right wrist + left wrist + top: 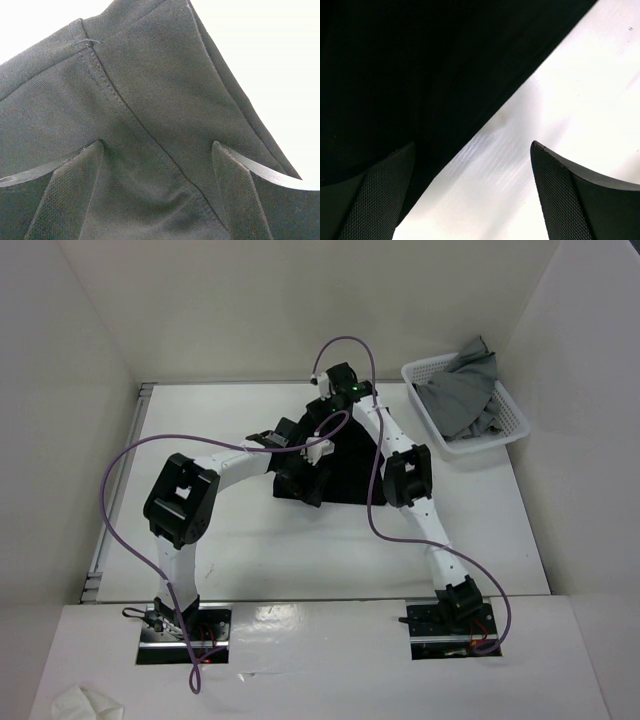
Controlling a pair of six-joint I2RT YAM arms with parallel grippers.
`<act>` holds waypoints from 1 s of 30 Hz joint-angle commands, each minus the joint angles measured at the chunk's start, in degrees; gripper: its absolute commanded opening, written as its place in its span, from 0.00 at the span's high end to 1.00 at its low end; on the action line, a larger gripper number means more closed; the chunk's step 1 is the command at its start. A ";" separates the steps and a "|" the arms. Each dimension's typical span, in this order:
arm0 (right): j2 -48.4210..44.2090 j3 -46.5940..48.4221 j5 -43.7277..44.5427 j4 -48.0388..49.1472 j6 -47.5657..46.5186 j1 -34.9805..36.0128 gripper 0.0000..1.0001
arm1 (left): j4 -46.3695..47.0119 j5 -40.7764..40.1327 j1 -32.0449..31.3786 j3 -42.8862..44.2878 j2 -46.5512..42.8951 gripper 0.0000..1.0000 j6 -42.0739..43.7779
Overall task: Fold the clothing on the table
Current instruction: Flatten the skirt out
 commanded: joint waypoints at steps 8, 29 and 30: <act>4.86 5.34 3.93 8.01 0.85 1.21 0.05 | -1.79 5.07 -0.27 -0.63 -1.61 0.00 1.24; 8.20 17.30 2.89 17.17 -4.43 5.77 0.01 | -4.51 10.61 -2.47 -1.68 -0.55 0.00 5.29; 8.20 17.99 1.92 16.47 -3.82 5.78 0.01 | -5.03 11.31 -2.47 -1.68 -1.07 0.00 5.81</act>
